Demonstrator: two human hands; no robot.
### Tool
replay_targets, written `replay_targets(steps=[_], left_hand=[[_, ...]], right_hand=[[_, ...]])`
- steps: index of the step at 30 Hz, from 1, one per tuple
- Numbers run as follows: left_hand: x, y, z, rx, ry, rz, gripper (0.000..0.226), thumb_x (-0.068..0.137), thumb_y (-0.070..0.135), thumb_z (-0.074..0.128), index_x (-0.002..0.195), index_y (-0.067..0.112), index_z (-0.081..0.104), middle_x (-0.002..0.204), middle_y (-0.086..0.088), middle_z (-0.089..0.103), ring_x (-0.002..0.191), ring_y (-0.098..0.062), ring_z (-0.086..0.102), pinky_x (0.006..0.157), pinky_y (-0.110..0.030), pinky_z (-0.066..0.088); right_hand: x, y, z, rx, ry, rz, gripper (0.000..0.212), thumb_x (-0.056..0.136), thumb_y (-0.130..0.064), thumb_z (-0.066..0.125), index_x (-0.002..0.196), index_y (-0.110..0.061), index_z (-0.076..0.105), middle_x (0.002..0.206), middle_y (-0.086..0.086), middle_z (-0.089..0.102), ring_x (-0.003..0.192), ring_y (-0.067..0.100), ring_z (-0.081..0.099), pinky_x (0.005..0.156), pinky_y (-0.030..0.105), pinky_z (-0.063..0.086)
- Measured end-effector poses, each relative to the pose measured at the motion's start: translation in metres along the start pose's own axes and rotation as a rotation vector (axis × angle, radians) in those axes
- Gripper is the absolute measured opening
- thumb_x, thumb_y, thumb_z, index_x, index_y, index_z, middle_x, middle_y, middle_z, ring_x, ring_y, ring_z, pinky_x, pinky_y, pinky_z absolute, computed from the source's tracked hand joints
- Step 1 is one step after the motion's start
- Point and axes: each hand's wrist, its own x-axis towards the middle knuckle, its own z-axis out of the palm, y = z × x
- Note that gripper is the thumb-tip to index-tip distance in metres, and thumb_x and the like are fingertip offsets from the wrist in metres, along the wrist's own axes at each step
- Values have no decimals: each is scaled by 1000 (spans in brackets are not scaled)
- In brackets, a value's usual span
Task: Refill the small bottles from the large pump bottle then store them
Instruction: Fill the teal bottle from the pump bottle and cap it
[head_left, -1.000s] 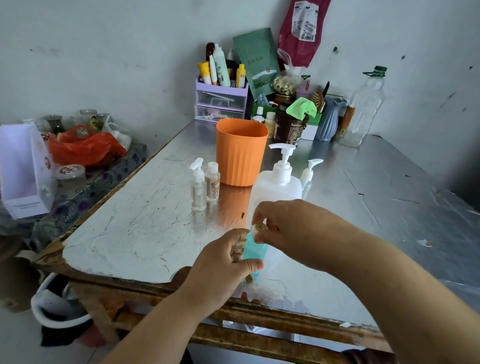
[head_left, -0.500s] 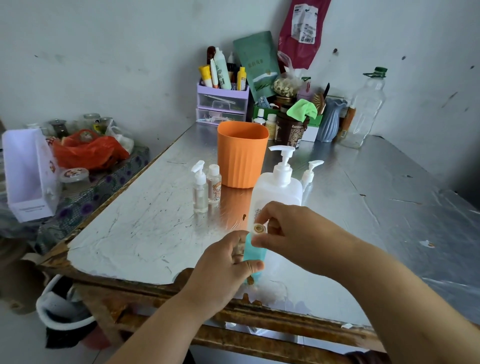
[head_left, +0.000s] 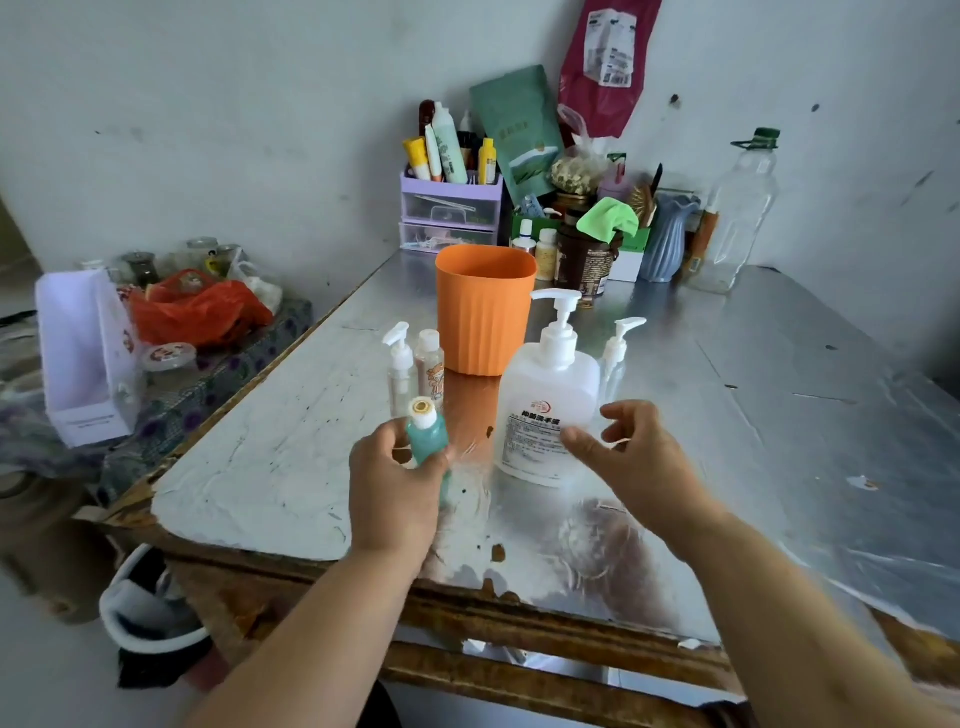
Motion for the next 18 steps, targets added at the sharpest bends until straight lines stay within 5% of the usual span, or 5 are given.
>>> replay_targets(steps=[3, 5, 10, 18], left_hand=[[19, -2, 6, 58, 68, -14, 44, 80, 35, 78, 117, 20, 62, 115, -1, 61, 100, -21, 63, 82, -41, 58], [25, 0, 8, 89, 102, -8, 44, 80, 34, 78, 117, 17, 61, 116, -4, 58, 99, -22, 61, 82, -42, 58], [38, 2, 15, 138, 133, -30, 50, 79, 34, 78, 120, 16, 55, 123, -6, 55, 92, -15, 53, 74, -29, 48], [54, 9, 22, 207, 102, -60, 45, 82, 33, 76, 115, 14, 51, 117, -6, 63, 90, -18, 57, 67, -23, 41]], right_hand=[[9, 8, 12, 40, -22, -6, 85, 68, -51, 78, 136, -25, 36, 123, -5, 47, 106, 13, 51, 83, 31, 50], [15, 11, 18, 20, -25, -20, 85, 64, -49, 82, 134, -28, 39, 125, -8, 49, 113, 14, 51, 93, 40, 50], [25, 13, 25, 25, -92, -52, 71, 64, -45, 84, 122, -31, 45, 108, -12, 63, 97, 5, 59, 68, 22, 51], [28, 17, 34, 54, -52, -28, 64, 64, -49, 83, 114, -30, 48, 100, -13, 64, 89, 5, 63, 77, 30, 56]])
